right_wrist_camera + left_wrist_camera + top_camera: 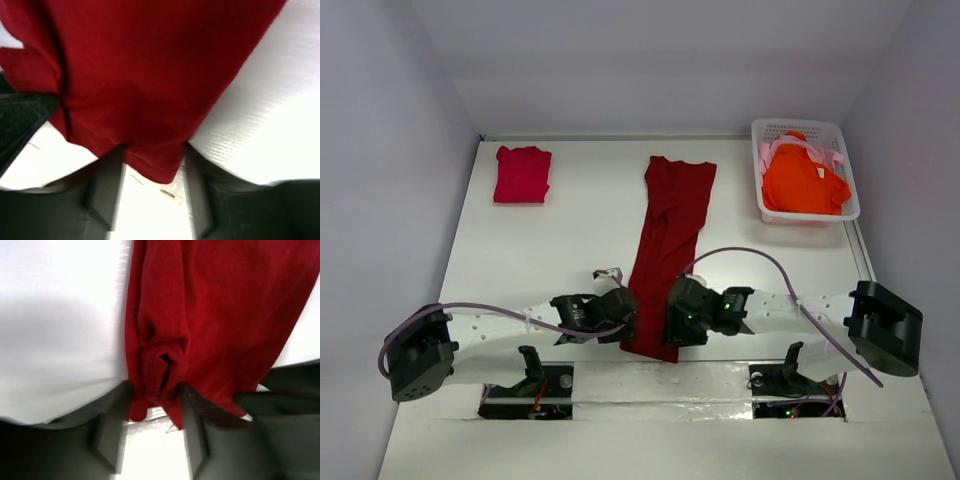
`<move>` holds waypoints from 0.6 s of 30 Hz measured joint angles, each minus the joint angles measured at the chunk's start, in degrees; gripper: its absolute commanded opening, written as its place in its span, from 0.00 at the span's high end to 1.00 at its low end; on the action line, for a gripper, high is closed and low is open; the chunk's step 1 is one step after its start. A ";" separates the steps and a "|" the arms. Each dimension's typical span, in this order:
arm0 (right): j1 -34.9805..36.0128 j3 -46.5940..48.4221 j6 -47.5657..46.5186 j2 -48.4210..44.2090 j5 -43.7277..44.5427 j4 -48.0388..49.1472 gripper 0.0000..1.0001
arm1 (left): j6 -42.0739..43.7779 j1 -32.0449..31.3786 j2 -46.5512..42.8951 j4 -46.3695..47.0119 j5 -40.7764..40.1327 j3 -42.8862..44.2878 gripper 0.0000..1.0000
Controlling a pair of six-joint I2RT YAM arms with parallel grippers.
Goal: Fold and stack the t-shirts
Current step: Fold the tshirt
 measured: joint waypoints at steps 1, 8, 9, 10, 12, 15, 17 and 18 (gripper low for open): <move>0.02 0.09 -0.02 0.20 0.00 -0.02 0.54 | -0.15 -0.22 -0.35 -0.22 -0.15 0.00 0.65; 0.04 0.59 -0.31 1.88 0.00 -0.15 0.85 | -0.02 -0.98 -1.73 -1.05 -0.76 0.00 1.00; 0.04 0.70 -0.35 2.01 0.00 -0.17 0.93 | 0.02 -1.11 -1.70 -1.05 -0.81 0.00 1.00; 0.04 0.74 -0.50 2.05 0.00 -0.17 0.98 | 0.02 -1.20 -1.62 -1.01 -0.83 0.00 1.00; 0.04 0.92 -0.42 2.05 0.00 -0.48 1.00 | 0.04 -1.46 -1.40 -0.94 -0.85 0.00 1.00; 0.04 1.25 -0.46 2.05 0.02 -1.03 1.00 | 0.09 -1.79 -1.16 -0.85 -0.94 0.00 1.00; 0.04 1.68 -0.46 2.05 0.15 -1.64 1.00 | 0.15 -1.86 -1.16 -0.76 -1.03 0.00 1.00; 0.04 1.92 -0.46 2.05 0.24 -1.92 1.00 | 0.22 -1.86 -1.16 -0.74 -1.14 0.00 1.00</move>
